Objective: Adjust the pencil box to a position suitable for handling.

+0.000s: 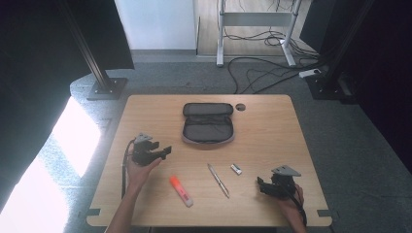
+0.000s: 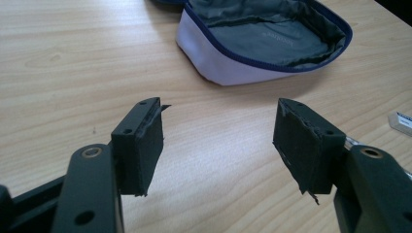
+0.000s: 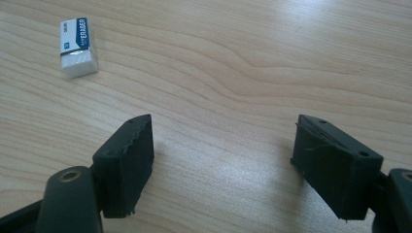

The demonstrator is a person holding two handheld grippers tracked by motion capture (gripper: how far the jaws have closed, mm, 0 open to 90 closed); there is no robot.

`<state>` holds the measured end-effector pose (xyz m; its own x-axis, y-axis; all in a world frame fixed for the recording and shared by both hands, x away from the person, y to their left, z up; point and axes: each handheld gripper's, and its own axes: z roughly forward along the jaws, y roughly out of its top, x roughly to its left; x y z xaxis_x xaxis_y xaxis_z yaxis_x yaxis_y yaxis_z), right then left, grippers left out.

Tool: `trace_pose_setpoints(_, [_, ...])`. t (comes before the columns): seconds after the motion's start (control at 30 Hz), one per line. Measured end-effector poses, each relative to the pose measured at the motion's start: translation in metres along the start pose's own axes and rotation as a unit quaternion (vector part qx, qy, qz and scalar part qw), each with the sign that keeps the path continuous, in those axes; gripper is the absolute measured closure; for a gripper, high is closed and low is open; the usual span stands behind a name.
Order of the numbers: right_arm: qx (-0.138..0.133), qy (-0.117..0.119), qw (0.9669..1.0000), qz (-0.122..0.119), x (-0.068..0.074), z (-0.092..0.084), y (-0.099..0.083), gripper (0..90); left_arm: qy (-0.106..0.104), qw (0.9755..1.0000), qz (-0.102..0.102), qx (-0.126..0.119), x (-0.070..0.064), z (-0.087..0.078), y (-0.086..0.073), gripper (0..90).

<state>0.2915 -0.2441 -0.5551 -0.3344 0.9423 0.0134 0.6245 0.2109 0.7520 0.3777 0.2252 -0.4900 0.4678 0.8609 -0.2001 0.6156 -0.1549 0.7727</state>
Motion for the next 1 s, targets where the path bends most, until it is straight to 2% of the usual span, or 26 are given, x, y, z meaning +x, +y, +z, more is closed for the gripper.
trace_pose_setpoints(0.63, [0.0,-0.003,1.0,0.003,0.001,0.0,0.0,22.5,-0.001,0.9998,-0.018,0.012,0.002,0.034,0.023,36.5])
trace_pose_setpoints(1.0, [0.0,-0.004,1.0,0.002,0.001,0.0,0.0,22.5,0.0,0.9998,-0.012,0.014,0.0,0.046,0.033,36.4])
